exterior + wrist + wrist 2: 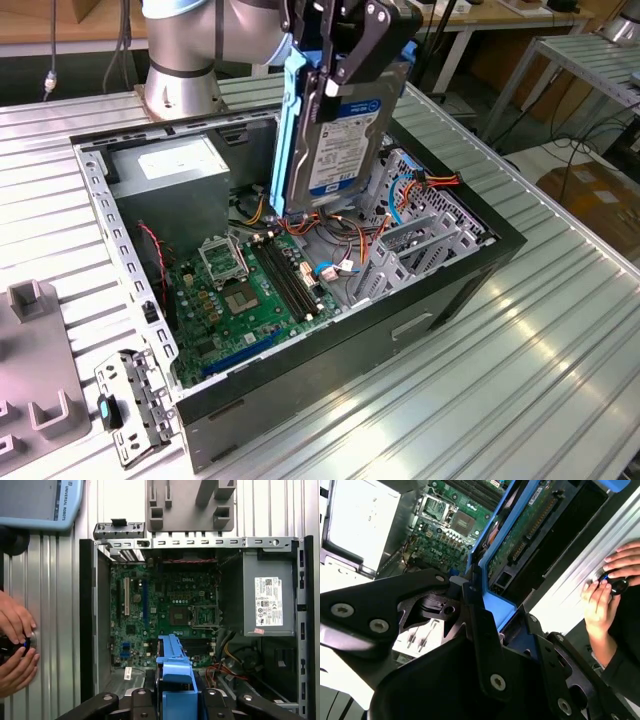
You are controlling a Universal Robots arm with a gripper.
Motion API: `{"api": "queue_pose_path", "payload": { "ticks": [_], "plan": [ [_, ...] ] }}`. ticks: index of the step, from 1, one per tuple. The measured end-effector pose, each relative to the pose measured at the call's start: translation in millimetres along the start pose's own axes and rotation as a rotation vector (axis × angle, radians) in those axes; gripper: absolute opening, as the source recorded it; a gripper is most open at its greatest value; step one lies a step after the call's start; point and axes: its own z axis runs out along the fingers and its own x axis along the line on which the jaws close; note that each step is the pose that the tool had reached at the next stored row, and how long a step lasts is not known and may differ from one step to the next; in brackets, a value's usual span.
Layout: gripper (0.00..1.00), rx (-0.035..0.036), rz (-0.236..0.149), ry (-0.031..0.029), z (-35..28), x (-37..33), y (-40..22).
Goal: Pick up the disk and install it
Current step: 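Insert the disk into the insertion slot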
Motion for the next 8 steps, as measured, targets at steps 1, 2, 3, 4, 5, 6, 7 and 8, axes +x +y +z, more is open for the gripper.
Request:
{"api": "queue_pose_path", "payload": {
  "ticks": [1, 2, 3, 4, 5, 6, 7, 8],
  "plan": [
    [0.37, -0.0001, 0.0, 0.0006, 0.4, 0.0, -4.0],
    [0.37, 0.0001, 0.0, 0.0007, 1.2, 0.1, -10.4],
    [0.37, 0.0, 0.0, 0.0009, 1.5, 0.0, -14.4],
    [0.37, 0.0, 0.0, 0.001, 2.0, 0.0, -20.0],
    [0.37, 0.0, 0.0, 0.0012, 2.5, -0.1, -27.0],
    [0.37, 0.0001, 0.0, 0.0011, 3.2, -0.1, -34.6],
    [0.37, 0.0001, 0.0, 0.0013, 3.4, -0.2, -38.8],
    [0.37, 0.0001, 0.0, 0.0013, 3.6, -0.2, -42.8]
  ]
}}
